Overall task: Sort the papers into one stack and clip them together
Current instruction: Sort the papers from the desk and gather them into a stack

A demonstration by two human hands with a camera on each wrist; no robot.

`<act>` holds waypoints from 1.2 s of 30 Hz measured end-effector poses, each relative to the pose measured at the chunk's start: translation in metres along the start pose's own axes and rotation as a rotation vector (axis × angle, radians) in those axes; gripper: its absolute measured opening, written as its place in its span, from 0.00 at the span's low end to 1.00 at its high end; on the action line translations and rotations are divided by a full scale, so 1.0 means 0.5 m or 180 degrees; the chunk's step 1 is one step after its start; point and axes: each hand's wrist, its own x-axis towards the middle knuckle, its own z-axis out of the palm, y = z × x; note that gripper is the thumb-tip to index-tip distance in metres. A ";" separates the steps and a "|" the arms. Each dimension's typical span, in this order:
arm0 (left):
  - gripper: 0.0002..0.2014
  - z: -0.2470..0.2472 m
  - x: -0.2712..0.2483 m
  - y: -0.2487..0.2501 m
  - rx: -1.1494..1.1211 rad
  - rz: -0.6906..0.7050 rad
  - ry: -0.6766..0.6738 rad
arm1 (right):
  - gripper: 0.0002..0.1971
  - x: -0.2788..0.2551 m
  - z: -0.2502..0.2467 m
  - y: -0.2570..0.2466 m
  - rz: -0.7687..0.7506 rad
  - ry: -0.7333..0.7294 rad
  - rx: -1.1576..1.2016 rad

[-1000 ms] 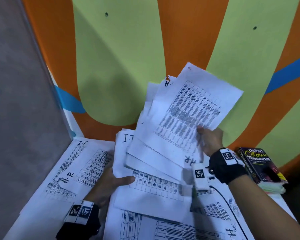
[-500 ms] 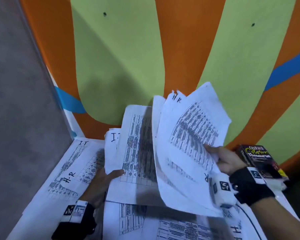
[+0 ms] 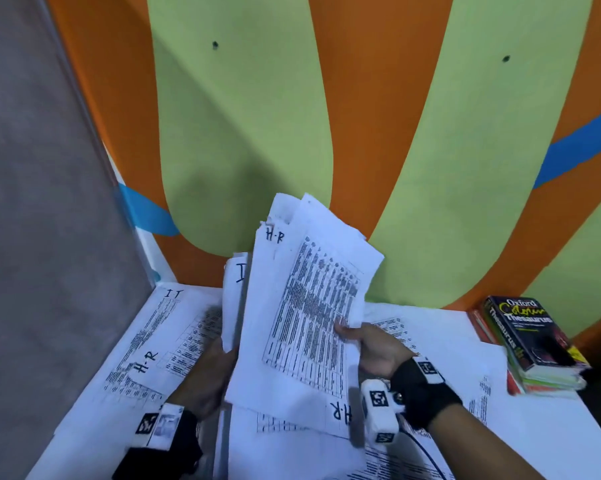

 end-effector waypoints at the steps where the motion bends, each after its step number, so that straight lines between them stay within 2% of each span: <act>1: 0.36 -0.003 0.002 0.005 -0.0002 0.0048 -0.0024 | 0.17 0.006 0.005 -0.005 -0.0164 -0.0008 -0.0093; 4: 0.32 -0.011 0.014 0.046 -0.0003 0.0130 0.0164 | 0.33 0.004 0.031 -0.039 -0.0900 -0.0004 -0.0247; 5: 0.37 -0.021 0.022 0.058 -0.0011 0.0237 0.0240 | 0.31 -0.006 0.044 -0.057 -0.1160 0.0072 -0.0468; 6: 0.41 -0.028 0.030 0.074 0.0104 0.0404 0.0281 | 0.23 -0.019 0.059 -0.077 -0.1451 0.0252 -0.0806; 7: 0.42 -0.030 0.037 0.091 0.0367 0.0621 0.0373 | 0.15 -0.033 0.075 -0.097 -0.1767 0.0417 -0.1077; 8: 0.38 -0.028 0.042 0.109 0.0603 0.0850 0.0483 | 0.12 -0.048 0.089 -0.118 -0.2101 0.0534 -0.1257; 9: 0.29 -0.028 0.048 0.123 0.0692 0.1021 0.0543 | 0.13 -0.061 0.103 -0.138 -0.2401 0.0626 -0.1335; 11: 0.10 -0.024 0.062 0.145 0.0694 0.1317 0.0644 | 0.21 -0.083 0.121 -0.169 -0.2833 0.0746 -0.1498; 12: 0.07 -0.026 0.068 0.151 0.0715 0.1406 0.0653 | 0.28 -0.087 0.124 -0.178 -0.2909 0.0830 -0.1685; 13: 0.10 -0.024 0.072 0.153 0.0704 0.1447 0.0589 | 0.30 -0.091 0.125 -0.187 -0.3001 0.0848 -0.1833; 15: 0.22 -0.023 0.081 0.139 0.0653 0.1364 0.0619 | 0.24 -0.091 0.119 -0.190 -0.2974 0.0765 -0.1740; 16: 0.23 -0.017 0.082 0.128 0.0576 0.1283 0.0627 | 0.27 -0.092 0.115 -0.184 -0.2866 0.0657 -0.1640; 19: 0.13 0.014 0.082 0.096 0.0556 0.1147 0.0734 | 0.36 -0.074 0.092 -0.141 -0.2747 0.0503 -0.1686; 22: 0.14 0.040 0.083 0.092 0.0564 0.1127 0.0894 | 0.28 -0.062 0.086 -0.112 -0.2624 0.0512 -0.1493; 24: 0.13 0.041 0.089 0.102 0.0605 0.1207 0.1066 | 0.21 -0.067 0.097 -0.111 -0.2711 0.0638 -0.1457; 27: 0.12 0.039 0.104 0.131 0.0729 0.1476 0.1158 | 0.17 -0.075 0.106 -0.126 -0.2950 0.0885 -0.1348; 28: 0.12 0.042 0.107 0.144 0.0759 0.1578 0.1166 | 0.21 -0.077 0.109 -0.131 -0.3033 0.0924 -0.1350; 29: 0.12 0.039 0.113 0.150 0.0763 0.1630 0.1148 | 0.31 -0.078 0.109 -0.133 -0.3038 0.0985 -0.1412; 30: 0.15 0.039 0.115 0.157 0.0763 0.1650 0.1139 | 0.42 -0.076 0.106 -0.134 -0.3005 0.1015 -0.1503; 31: 0.20 0.038 0.119 0.156 0.0739 0.1598 0.1112 | 0.47 -0.081 0.106 -0.133 -0.2902 0.1029 -0.1642; 34: 0.31 0.038 0.126 0.124 0.0602 0.1265 0.1042 | 0.41 -0.078 0.095 -0.112 -0.2765 0.1064 -0.1907; 36: 0.30 0.042 0.126 0.105 0.0636 0.1185 0.1151 | 0.28 -0.070 0.089 -0.098 -0.2850 0.1087 -0.1817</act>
